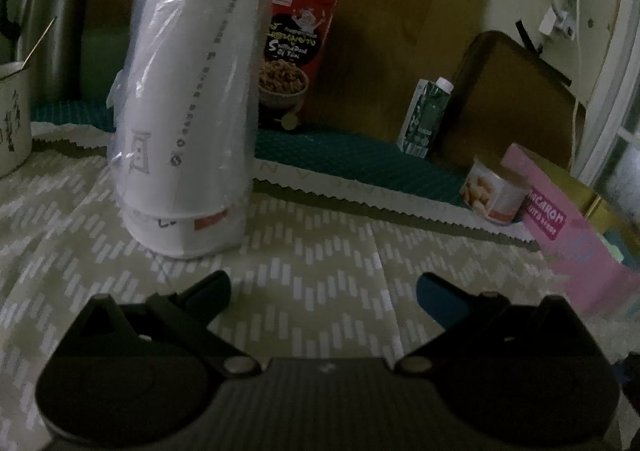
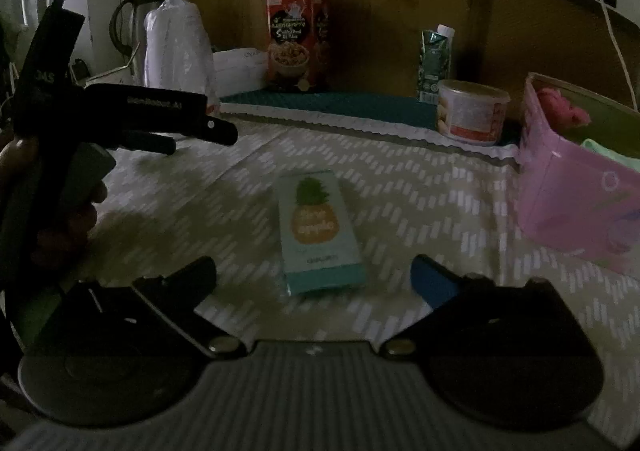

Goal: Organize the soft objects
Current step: 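Grasp the pineapple-print wipes pack with the right tool, then carry the wipes pack into the pink tin and open the right tool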

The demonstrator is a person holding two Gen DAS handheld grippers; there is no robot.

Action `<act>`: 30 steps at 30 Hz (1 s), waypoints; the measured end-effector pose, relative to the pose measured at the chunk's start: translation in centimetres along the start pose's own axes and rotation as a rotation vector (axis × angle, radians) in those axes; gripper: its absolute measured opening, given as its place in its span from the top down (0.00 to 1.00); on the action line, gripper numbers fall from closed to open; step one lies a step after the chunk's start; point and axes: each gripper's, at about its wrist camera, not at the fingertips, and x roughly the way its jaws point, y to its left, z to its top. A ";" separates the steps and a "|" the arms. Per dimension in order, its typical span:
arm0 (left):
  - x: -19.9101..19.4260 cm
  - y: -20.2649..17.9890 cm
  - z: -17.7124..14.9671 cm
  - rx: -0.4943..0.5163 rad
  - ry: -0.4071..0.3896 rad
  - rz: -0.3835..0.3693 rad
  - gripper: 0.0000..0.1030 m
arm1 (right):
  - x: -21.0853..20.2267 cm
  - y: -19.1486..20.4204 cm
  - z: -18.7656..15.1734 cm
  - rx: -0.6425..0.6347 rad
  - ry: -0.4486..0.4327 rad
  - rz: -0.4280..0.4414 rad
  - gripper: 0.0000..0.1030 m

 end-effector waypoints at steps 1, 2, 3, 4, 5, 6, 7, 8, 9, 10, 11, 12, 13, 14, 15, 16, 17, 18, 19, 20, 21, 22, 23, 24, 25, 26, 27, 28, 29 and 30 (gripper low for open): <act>-0.1 0.2 0.0 -0.010 -0.005 -0.008 0.00 | 0.0 0.1 0.0 -0.003 0.001 -0.002 0.00; -0.2 0.4 0.0 -0.021 -0.009 -0.016 0.00 | 0.1 0.2 0.0 -0.010 0.005 -0.007 0.00; -0.2 0.6 -0.1 -0.032 -0.014 -0.024 0.00 | 0.2 0.4 0.0 -0.021 0.009 -0.014 0.00; -0.2 0.7 -0.1 -0.037 -0.017 -0.028 0.00 | 0.2 0.5 0.0 -0.025 0.010 -0.019 0.00; -0.2 0.6 -0.1 -0.036 -0.016 -0.028 0.00 | 0.2 0.5 0.0 -0.021 0.010 -0.020 0.00; -0.2 0.5 -0.1 -0.030 -0.015 -0.023 0.00 | 0.2 0.4 0.0 -0.021 0.010 -0.018 0.00; -0.2 0.4 -0.1 -0.020 -0.011 -0.016 0.00 | 0.2 0.3 0.0 -0.021 0.011 -0.017 0.00; -0.1 0.1 -0.1 -0.007 -0.007 -0.006 0.00 | 0.2 0.3 0.0 -0.021 0.011 -0.018 0.00; 0.0 -0.1 -0.1 0.002 -0.003 0.001 0.00 | 0.2 0.4 0.0 -0.021 0.011 -0.019 0.00; 0.0 -0.2 -0.1 0.010 0.000 0.007 0.00 | 0.2 0.4 0.0 -0.020 0.012 -0.021 0.00; 0.1 -0.4 -0.1 0.017 0.004 0.013 0.00 | 0.2 0.5 0.0 -0.020 0.012 -0.022 0.00; 0.1 -0.4 -0.1 0.022 0.007 0.016 0.00 | 0.2 0.5 0.1 -0.020 0.013 -0.024 0.00; 0.0 -0.6 -0.1 0.029 0.011 0.022 0.00 | 0.2 0.5 0.1 -0.019 0.013 -0.025 0.00; 0.0 -0.7 -0.2 0.036 0.014 0.027 0.00 | 0.2 0.5 0.1 -0.020 0.014 -0.025 0.00; -0.1 -0.8 -0.3 0.039 0.018 0.031 0.00 | 0.2 0.5 0.1 -0.020 0.014 -0.024 0.00; -0.2 -1.0 -0.4 0.039 0.022 0.036 0.00 | 0.2 0.5 0.1 -0.020 0.014 -0.024 0.00; -0.4 -1.2 -0.5 0.036 0.022 0.034 0.00 | 0.2 0.5 0.1 -0.019 0.013 -0.021 0.00; -0.7 -1.3 -0.5 0.028 0.026 0.028 0.00 | 0.2 0.4 0.1 -0.022 0.015 -0.020 0.00; -1.0 -1.5 -0.6 0.018 0.031 0.010 0.00 | 0.2 0.4 0.1 -0.023 0.017 -0.018 0.00; -1.2 -1.7 -0.7 0.004 0.049 -0.022 0.00 | 0.2 0.3 0.1 -0.024 0.019 -0.016 0.00; -1.4 -1.9 -0.8 -0.006 0.065 -0.051 0.00 | 0.2 0.3 0.1 -0.025 0.021 -0.015 0.00; -1.5 -2.3 -0.9 -0.013 0.083 -0.081 0.01 | 0.2 0.3 0.2 -0.026 0.022 -0.012 0.00; -1.6 -2.7 -1.0 -0.016 0.098 -0.105 0.02 | 0.2 0.3 0.2 -0.027 0.024 -0.010 0.02; -1.7 -3.2 -1.2 -0.013 0.111 -0.120 0.03 | 0.1 0.4 0.2 -0.032 0.018 -0.004 0.06; -1.7 -3.7 -1.3 -0.011 0.128 -0.143 0.07 | -0.1 0.5 0.2 -0.038 0.008 0.001 0.17; -1.7 -4.2 -1.3 -0.012 0.148 -0.172 0.11 | -0.2 0.5 0.2 -0.041 0.000 0.004 0.32; -1.6 -4.7 -1.4 -0.017 0.167 -0.199 0.13 | -0.3 0.5 0.2 -0.040 -0.007 0.006 0.40; -1.6 -5.2 -1.5 -0.023 0.183 -0.222 0.14 | -0.4 0.5 0.3 -0.034 -0.011 -0.007 0.53; -1.5 -5.6 -1.5 -0.028 0.196 -0.242 0.16 | -0.5 0.3 0.3 -0.028 -0.015 -0.011 0.56; -1.3 -5.9 -1.7 -0.035 0.212 -0.259 0.17 | -0.5 0.1 0.3 -0.018 -0.016 -0.004 0.56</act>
